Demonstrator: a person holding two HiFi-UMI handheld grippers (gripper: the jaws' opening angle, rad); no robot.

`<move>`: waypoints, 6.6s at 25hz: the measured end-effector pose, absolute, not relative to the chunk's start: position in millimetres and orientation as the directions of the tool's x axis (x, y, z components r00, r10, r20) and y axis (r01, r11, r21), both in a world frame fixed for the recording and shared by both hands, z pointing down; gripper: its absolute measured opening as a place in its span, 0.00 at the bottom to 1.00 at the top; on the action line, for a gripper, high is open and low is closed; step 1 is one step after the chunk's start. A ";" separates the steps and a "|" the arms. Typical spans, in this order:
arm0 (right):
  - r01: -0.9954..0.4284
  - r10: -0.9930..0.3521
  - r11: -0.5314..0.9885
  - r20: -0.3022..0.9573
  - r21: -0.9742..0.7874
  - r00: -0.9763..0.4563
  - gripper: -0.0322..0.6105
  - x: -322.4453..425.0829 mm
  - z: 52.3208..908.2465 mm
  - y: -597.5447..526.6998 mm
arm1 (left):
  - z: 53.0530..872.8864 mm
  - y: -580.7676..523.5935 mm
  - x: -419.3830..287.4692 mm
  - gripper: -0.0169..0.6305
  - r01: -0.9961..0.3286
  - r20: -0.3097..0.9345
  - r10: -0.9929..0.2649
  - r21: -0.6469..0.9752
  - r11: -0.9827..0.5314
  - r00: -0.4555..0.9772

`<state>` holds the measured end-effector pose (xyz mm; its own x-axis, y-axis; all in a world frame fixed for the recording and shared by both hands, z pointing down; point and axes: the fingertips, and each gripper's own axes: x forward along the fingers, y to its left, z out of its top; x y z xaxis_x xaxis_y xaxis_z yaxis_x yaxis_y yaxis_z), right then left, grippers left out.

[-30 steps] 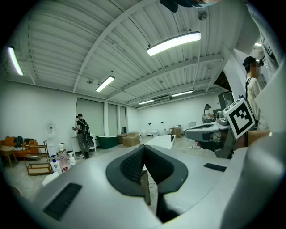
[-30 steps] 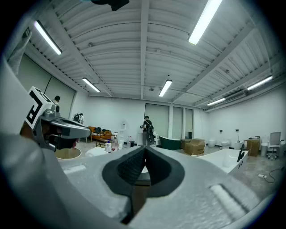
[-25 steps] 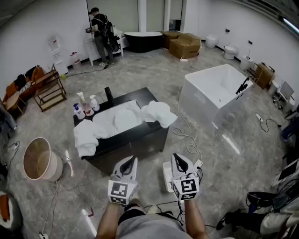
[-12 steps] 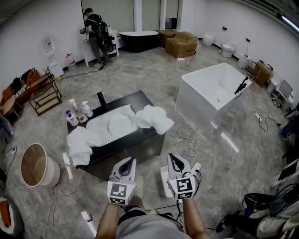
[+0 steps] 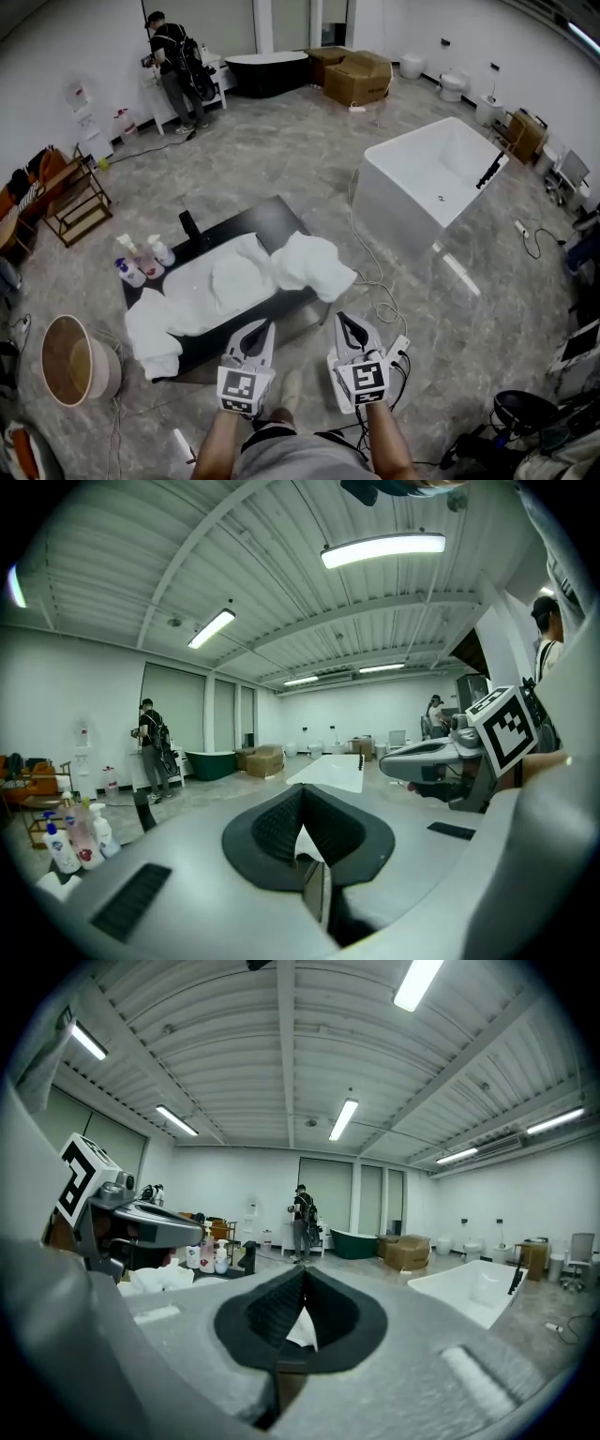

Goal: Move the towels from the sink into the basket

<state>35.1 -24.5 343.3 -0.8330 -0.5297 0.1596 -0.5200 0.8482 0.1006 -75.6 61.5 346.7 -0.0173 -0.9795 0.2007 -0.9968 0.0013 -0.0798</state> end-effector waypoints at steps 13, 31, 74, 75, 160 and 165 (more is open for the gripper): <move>-0.548 -0.535 0.836 0.276 0.036 -0.798 0.05 -67.6 415.7 -140.5 | 421.7 -60.2 -166.5 0.04 -0.998 0.328 -0.942 0.007 -0.068 0.066; -0.538 -0.502 0.841 0.454 0.058 -0.736 0.76 -133.3 520.1 -203.6 | 480.8 -121.6 -222.0 0.04 -0.993 0.409 -0.905 0.057 -0.100 0.115; -0.422 -0.285 0.906 0.725 -0.010 -0.627 0.33 -167.7 636.4 -231.7 | 542.7 -147.8 -248.9 0.04 -0.994 0.499 -0.861 0.100 -0.054 0.097; -0.431 -0.299 0.902 0.712 -0.005 -0.635 0.30 -167.6 632.0 -232.8 | 538.9 -146.8 -249.3 0.04 -0.994 0.496 -0.864 0.096 -0.050 0.091; -0.921 -0.669 0.385 0.671 -0.054 -0.319 0.21 297.0 877.1 -109.6 | 840.7 -128.4 170.8 0.04 -0.773 0.592 -0.574 0.138 -0.619 0.565; -0.921 -0.630 0.381 0.707 -0.079 -0.321 0.21 297.9 955.0 -95.2 | 909.3 -119.2 168.6 0.04 -0.790 0.629 -0.549 0.179 -0.587 0.550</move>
